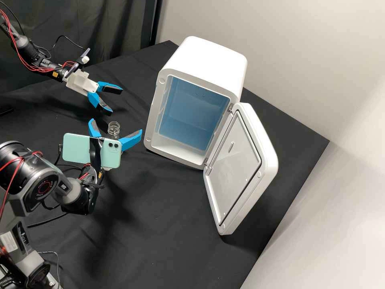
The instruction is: Place the flask in the incubator
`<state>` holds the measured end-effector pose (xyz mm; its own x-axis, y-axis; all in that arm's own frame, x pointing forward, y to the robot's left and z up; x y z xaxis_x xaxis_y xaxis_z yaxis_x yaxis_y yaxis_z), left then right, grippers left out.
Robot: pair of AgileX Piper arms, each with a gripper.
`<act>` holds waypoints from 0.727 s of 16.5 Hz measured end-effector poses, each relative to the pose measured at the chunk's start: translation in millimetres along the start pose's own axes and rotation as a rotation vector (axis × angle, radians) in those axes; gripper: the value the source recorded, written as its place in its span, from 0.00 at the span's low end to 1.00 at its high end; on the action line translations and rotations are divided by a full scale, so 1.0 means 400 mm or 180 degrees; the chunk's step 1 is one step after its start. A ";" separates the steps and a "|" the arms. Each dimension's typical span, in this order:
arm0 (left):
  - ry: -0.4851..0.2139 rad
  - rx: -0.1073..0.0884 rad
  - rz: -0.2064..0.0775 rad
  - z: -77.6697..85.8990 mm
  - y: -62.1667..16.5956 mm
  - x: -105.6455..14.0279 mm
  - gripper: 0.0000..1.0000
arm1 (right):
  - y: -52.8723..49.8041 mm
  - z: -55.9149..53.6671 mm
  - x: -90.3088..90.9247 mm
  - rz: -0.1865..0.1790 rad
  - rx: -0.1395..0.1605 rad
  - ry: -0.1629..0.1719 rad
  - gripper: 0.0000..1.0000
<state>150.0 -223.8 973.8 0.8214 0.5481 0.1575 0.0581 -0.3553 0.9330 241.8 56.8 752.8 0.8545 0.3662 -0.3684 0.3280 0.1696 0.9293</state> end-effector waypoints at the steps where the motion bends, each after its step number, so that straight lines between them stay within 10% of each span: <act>1: 0.0000 0.0000 0.0000 0.000 0.000 0.000 1.00 | -0.004 0.007 0.002 -0.0007 0.0029 -0.0045 1.00; 12: 0.0030 -0.0003 -0.0025 0.006 0.020 0.015 1.00 | -0.007 0.063 0.054 -0.0198 0.0047 -0.0395 1.00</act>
<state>156.8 -225.0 981.6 0.8155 0.5581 0.1532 0.0642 -0.3503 0.9344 269.5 41.2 742.8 0.8752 0.2394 -0.4203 0.3870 0.1747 0.9054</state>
